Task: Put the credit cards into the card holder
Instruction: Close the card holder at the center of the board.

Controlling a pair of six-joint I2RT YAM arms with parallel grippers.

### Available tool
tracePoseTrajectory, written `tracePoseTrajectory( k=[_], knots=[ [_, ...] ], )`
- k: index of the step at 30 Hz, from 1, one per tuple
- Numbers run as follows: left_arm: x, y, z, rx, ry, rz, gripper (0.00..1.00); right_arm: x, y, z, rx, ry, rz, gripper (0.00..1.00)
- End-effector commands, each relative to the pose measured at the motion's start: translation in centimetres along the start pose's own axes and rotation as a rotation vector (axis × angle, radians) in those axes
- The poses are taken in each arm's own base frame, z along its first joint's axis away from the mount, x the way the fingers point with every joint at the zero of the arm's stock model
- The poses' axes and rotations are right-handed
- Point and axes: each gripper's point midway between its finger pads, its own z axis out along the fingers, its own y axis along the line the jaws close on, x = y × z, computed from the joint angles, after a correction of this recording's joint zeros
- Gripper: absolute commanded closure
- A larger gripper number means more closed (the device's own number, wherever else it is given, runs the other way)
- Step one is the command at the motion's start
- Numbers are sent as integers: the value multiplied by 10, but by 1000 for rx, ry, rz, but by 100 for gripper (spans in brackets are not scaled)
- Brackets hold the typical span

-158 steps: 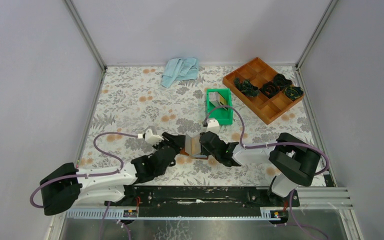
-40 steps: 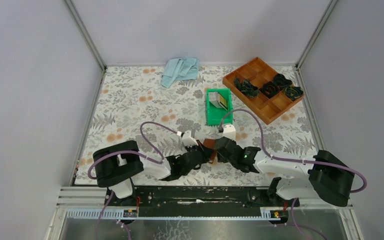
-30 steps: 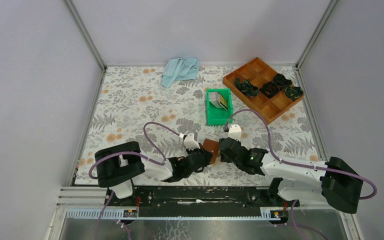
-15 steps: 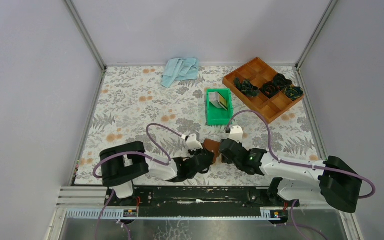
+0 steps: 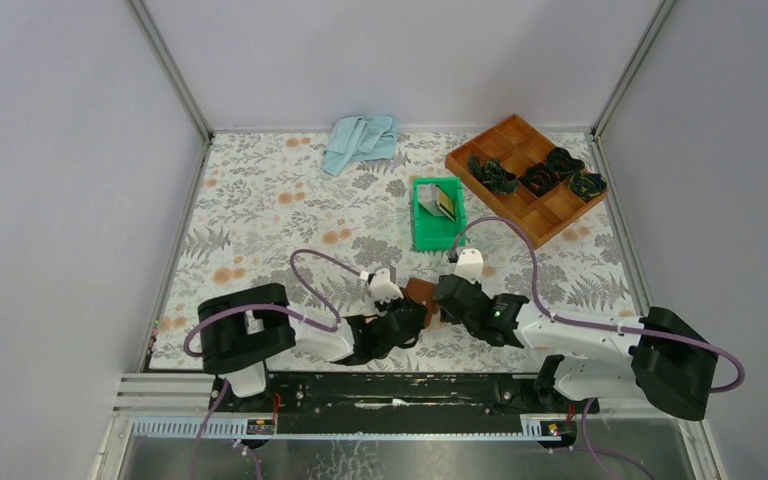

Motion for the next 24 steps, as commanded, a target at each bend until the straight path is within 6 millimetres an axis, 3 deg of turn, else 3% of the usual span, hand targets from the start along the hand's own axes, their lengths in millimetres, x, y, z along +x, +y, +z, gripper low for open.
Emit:
tracePoseTrajectory(
  k=[1,10,24],
  knots=[
    [-1,42,-8,-117,-8,85,100,-21,15,2,-9,-57,35,54],
    [-13,39,-17,-102,-35,69,100,-21,20,8,-12,-53,25,54],
    [-29,11,-29,-3,-97,68,100,-18,30,11,-52,-39,14,55]
  ],
)
